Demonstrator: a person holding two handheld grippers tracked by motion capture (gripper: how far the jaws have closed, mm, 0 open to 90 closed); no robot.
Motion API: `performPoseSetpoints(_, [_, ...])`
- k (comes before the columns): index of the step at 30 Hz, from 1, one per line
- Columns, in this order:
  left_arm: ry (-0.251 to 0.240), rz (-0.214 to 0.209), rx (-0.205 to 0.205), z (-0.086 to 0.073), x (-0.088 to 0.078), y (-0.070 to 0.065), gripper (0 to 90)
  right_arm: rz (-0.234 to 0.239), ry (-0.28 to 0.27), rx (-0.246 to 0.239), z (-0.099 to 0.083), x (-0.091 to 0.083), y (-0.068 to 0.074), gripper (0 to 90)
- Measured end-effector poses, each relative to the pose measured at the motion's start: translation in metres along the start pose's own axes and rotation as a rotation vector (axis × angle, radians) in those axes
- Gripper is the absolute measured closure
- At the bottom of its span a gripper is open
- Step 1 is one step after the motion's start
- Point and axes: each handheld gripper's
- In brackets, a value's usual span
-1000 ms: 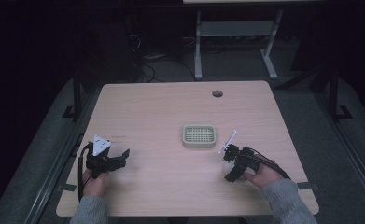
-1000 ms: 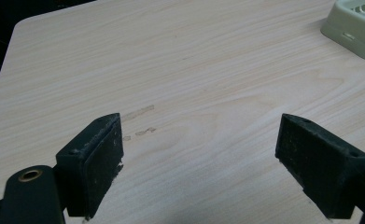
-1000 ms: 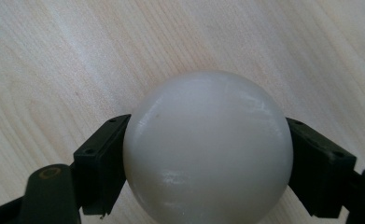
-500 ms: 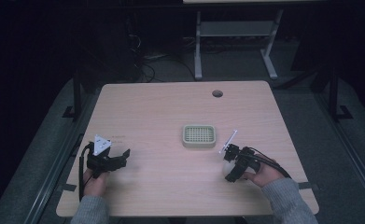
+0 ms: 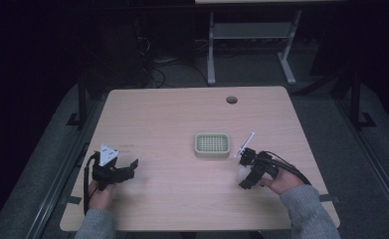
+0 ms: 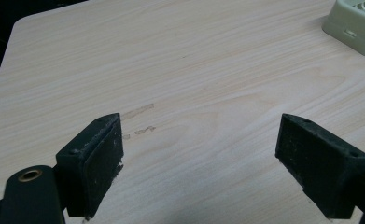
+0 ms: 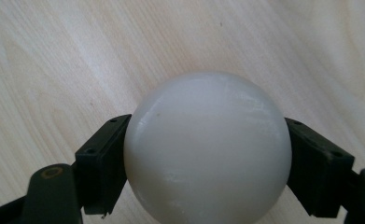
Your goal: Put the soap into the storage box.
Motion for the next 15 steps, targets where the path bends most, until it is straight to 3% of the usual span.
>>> performPoseSetpoints(15, [0.006,0.004,-0.008,-0.001,0.000,0.002,14.9,0.018,-0.033,0.004,0.011,-0.017,-0.007,22.0])
Point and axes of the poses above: each handheld gripper's, and its own axes: x roughly forward along the jaws, z roughly out of its top, y roughly to its left, and after that the axes turned 3 degrees about x, right-handed
